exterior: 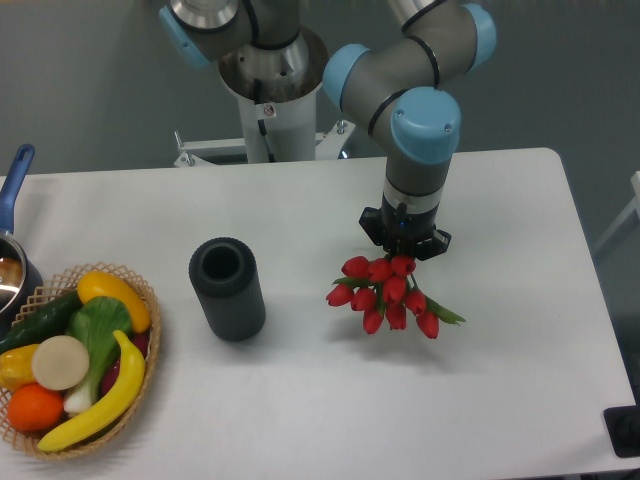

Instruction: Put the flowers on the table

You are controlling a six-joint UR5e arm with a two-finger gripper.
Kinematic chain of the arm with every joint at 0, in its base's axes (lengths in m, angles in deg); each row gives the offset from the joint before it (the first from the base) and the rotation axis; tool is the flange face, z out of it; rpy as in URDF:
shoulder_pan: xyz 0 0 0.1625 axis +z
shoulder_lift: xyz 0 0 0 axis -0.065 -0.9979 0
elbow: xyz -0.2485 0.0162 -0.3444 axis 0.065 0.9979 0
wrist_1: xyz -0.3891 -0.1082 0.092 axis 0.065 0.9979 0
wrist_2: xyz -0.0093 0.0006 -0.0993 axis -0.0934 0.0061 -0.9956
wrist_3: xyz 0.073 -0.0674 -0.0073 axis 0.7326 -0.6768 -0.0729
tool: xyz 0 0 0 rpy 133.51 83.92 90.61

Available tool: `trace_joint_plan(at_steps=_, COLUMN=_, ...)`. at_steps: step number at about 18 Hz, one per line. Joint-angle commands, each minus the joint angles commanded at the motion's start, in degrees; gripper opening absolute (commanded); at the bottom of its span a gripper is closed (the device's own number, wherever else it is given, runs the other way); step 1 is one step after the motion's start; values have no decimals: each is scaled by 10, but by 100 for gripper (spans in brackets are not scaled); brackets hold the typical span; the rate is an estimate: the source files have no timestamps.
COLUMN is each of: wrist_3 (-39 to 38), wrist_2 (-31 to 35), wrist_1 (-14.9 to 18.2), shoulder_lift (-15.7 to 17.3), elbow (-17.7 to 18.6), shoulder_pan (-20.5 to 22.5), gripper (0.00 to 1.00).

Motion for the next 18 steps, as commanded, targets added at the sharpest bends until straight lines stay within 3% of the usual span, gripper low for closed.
trace_joint_plan(at_steps=2, wrist_3=0, wrist_2=-3, wrist_1=2, shoulder_lift=1, elbow=-5, shoulder_pan=1, gripper=32)
trace_joint_plan(at_steps=3, wrist_3=0, wrist_2=-6, wrist_1=2, shoulder_lift=2, elbow=-5, shoulder_pan=2, gripper=46)
trace_joint_plan(at_steps=9, wrist_3=1, wrist_2=-5, wrist_1=-1, shoulder_lift=-3, elbow=-8, shoulder_pan=1, gripper=77)
trace_joint_plan(at_steps=10, wrist_3=2, wrist_2=-5, wrist_1=-1, shoulder_lift=-3, elbow=-13, shoulder_pan=1, gripper=93)
trace_joint_plan(at_steps=11, wrist_3=3, wrist_2=-6, wrist_1=0, shoulder_lift=2, elbow=-24, shoulder_pan=3, gripper=100)
trace_joint_plan(at_steps=16, wrist_3=4, wrist_2=-3, wrist_1=10, shoulder_lift=13, elbow=-77, shoulder_pan=29, gripper=100)
trace_joint_plan(at_steps=18, wrist_3=19, wrist_2=-2, wrist_1=52, shoulder_lift=24, elbow=-111, shoulder_pan=49, gripper=100)
